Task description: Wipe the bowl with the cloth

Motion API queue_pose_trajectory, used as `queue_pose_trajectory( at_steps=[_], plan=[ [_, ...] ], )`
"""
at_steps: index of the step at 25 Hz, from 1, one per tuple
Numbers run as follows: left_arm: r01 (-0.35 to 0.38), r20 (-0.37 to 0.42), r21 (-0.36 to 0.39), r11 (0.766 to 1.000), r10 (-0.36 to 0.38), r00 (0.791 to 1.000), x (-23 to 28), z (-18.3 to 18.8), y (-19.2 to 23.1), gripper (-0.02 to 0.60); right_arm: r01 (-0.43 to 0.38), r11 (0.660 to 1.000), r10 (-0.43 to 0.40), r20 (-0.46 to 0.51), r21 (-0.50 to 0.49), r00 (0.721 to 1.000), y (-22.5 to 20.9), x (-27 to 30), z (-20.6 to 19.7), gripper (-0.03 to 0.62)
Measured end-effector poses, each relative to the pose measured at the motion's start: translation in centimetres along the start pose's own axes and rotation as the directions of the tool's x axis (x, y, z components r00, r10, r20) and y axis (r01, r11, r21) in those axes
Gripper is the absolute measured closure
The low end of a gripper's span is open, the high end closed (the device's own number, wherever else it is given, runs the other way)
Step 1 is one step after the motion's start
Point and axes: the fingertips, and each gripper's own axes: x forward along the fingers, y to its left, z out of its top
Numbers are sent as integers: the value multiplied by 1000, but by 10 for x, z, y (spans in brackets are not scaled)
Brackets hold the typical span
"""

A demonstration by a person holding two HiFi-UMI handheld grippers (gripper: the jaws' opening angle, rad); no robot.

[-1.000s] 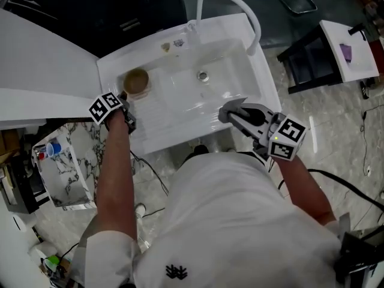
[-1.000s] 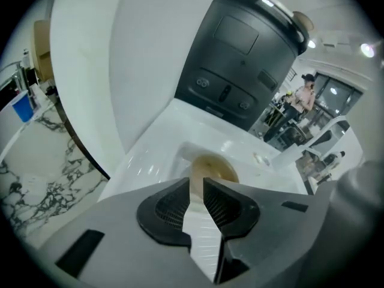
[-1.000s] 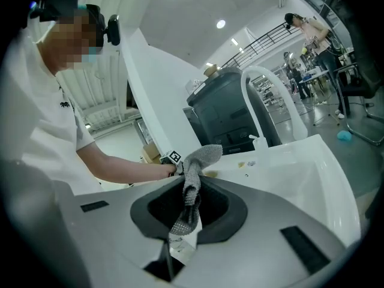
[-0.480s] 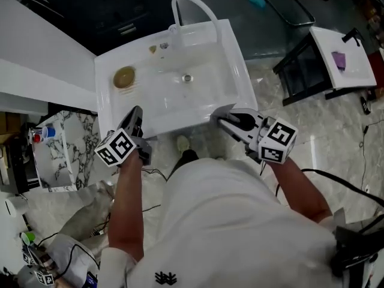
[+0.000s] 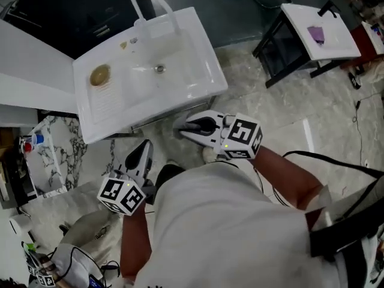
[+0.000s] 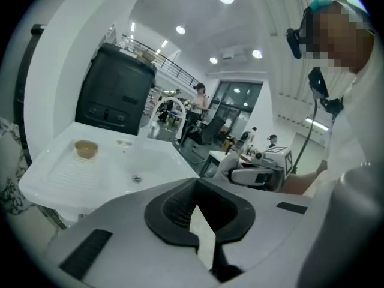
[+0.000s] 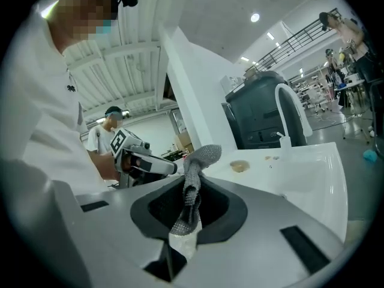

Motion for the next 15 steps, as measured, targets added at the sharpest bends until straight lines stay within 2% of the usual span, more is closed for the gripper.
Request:
queue_pose_trajectory(
  at_steps=[8, 11, 15],
  plan=[
    [101, -8, 10, 995, -101, 995, -35, -11, -14, 571, 47, 999, -47, 8, -10, 999, 50, 20, -1, 551],
    [112, -9, 28, 993, -112, 994, -61, -16, -11, 571, 53, 998, -52, 4, -22, 999, 71, 39, 0, 551],
    [115, -19, 6, 993, -115, 993, -93, -32, 6, 571, 37, 999, -37, -21, -35, 999, 101, 68, -1, 551]
  ],
)
